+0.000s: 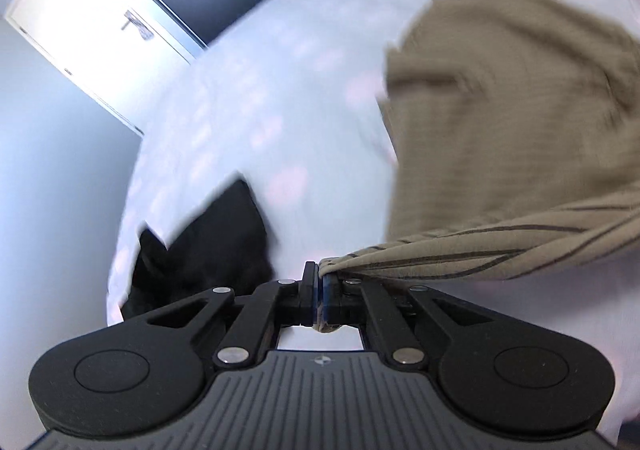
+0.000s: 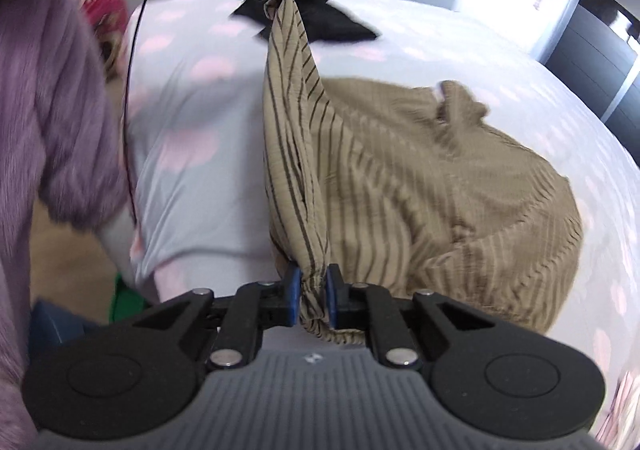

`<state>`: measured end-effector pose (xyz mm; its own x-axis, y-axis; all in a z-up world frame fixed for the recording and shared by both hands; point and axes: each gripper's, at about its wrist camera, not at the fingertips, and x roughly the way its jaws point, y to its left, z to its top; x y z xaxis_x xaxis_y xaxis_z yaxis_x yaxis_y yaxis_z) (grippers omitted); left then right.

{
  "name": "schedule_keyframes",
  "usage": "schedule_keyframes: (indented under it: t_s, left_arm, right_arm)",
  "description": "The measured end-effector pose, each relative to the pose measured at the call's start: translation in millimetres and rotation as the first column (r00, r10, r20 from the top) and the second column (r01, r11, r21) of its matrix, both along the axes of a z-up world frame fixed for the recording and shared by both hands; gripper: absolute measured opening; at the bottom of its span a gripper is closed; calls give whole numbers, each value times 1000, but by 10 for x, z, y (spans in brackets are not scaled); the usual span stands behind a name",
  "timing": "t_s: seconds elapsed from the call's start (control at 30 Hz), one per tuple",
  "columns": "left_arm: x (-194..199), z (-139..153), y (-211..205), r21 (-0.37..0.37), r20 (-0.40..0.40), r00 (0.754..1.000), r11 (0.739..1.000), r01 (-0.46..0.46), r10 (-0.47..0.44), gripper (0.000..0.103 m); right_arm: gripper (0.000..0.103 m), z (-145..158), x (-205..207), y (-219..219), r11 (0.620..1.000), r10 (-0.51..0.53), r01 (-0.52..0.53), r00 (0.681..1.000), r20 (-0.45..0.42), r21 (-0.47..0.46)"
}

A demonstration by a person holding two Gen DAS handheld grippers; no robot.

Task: Fold clothes
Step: 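Lift the shirt side with the left tool and lay it over, then release both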

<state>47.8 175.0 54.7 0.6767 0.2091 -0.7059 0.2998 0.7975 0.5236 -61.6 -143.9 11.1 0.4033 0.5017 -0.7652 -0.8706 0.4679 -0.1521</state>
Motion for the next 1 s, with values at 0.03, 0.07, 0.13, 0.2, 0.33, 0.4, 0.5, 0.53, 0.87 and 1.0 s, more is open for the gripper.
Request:
schedule_keyframes:
  t_s: [0.03, 0.07, 0.13, 0.2, 0.33, 0.4, 0.5, 0.53, 0.87, 1.0]
  left_arm:
    - [102, 83, -52, -4, 13, 1000, 1000, 7, -7, 0]
    - [223, 156, -126, 1, 25, 999, 1000, 21, -21, 0]
    - [465, 301, -275, 10, 49, 998, 999, 49, -49, 0]
    - [725, 419, -446, 24, 65, 995, 997, 79, -81, 0]
    - [1281, 555, -837, 71, 73, 985, 985, 154, -159, 0]
    - [1581, 546, -1052, 117, 65, 976, 973, 201, -209, 0]
    - [1982, 478, -1374, 169, 49, 960, 950, 263, -274, 0]
    - [2120, 445, -1480, 186, 42, 955, 941, 282, -295, 0]
    - [3236, -237, -2505, 275, -47, 874, 835, 477, -484, 0]
    - [3521, -647, -2790, 276, -102, 850, 807, 523, -516, 0]
  right_arm:
    - [14, 56, 67, -45, 999, -26, 26, 1000, -9, 21]
    - [14, 113, 135, -90, 998, -51, 52, 999, -18, 42]
    - [14, 195, 307, -211, 990, -112, 116, 993, -46, 82]
    - [14, 276, 479, -331, 976, -172, 180, 982, -76, 119]
    - [14, 340, 842, -538, 952, -271, 282, 957, -100, 121]
    - [14, 367, 1033, -625, 940, -312, 324, 943, -117, 106]
    - [13, 406, 1336, -746, 922, -368, 382, 917, -154, 68]
    - [13, 408, 1443, -759, 919, -382, 392, 911, -156, 42]
    - [13, 66, 2146, -995, 852, -521, 519, 824, -225, -69]
    - [13, -121, 2321, -1027, 830, -557, 541, 794, -245, -134]
